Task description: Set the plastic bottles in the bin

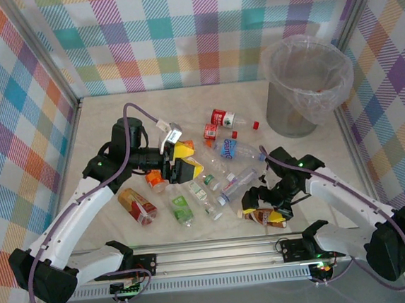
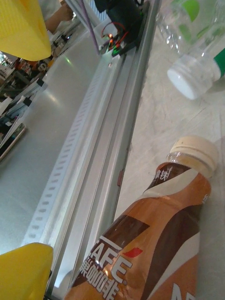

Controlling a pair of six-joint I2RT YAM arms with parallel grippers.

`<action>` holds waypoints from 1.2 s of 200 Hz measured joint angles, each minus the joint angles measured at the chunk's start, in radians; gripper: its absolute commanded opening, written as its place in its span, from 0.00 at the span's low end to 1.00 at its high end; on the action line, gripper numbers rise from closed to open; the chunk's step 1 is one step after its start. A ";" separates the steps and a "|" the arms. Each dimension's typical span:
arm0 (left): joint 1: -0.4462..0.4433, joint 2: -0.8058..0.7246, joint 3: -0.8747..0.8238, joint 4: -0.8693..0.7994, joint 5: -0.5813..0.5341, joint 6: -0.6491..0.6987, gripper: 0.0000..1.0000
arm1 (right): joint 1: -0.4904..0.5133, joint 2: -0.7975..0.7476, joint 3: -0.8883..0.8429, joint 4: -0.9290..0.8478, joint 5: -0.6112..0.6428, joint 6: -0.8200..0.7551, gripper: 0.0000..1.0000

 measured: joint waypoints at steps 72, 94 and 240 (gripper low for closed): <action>0.000 0.000 0.000 0.000 -0.006 0.000 1.00 | 0.019 0.005 -0.058 0.064 0.079 0.053 1.00; 0.000 0.000 0.000 0.000 -0.008 0.000 1.00 | 0.026 -0.010 -0.067 0.082 0.098 0.092 1.00; 0.000 -0.003 0.000 0.002 -0.018 0.000 1.00 | 0.045 -0.180 -0.010 0.131 0.571 0.098 1.00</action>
